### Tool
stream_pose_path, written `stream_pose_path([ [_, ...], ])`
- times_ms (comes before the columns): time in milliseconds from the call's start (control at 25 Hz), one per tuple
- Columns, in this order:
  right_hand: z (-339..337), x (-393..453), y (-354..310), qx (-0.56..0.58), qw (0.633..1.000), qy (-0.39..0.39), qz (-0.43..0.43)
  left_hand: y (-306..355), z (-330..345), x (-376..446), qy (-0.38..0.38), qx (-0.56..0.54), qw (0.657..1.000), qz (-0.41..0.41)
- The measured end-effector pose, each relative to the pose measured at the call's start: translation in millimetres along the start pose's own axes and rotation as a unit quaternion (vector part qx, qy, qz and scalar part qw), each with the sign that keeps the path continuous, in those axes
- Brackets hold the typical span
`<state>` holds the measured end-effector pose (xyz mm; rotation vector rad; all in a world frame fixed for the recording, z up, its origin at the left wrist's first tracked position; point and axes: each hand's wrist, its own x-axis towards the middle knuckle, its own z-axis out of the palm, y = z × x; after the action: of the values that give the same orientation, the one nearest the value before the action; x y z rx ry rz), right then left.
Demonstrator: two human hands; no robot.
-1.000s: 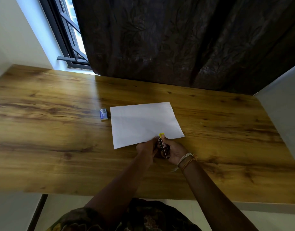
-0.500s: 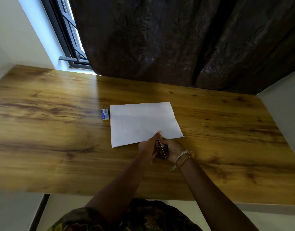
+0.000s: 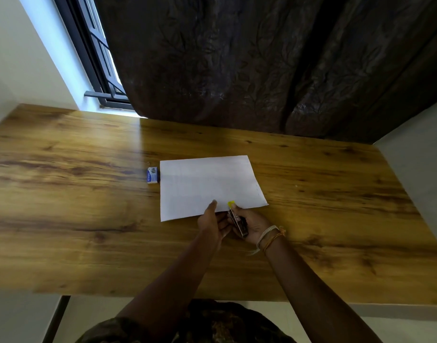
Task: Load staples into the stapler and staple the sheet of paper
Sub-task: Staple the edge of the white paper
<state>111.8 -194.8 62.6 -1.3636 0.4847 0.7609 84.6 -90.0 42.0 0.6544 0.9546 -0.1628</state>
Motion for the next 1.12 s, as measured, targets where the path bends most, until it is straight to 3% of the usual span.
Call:
stream_pose_path([
  [560, 6, -5, 6, 0.081, 0.997, -0.012, 0.004, -7, 1, 2, 0.062, 0.003, 0.997, 0.049],
  [800, 12, -2, 9, 0.028, 0.999, 0.026, -0.027, -6, -1, 0, 0.053, 0.007, 0.997, 0.048],
  [960, 24, 0, 13, -0.094, 0.989, 0.080, -0.084, -5, 0, -1, 0.040, 0.014, 0.998, 0.048],
  [1120, 29, 0, 20, -0.085, 0.982, 0.118, -0.118, -5, -1, -1, 0.048, 0.023, 0.997, 0.051],
])
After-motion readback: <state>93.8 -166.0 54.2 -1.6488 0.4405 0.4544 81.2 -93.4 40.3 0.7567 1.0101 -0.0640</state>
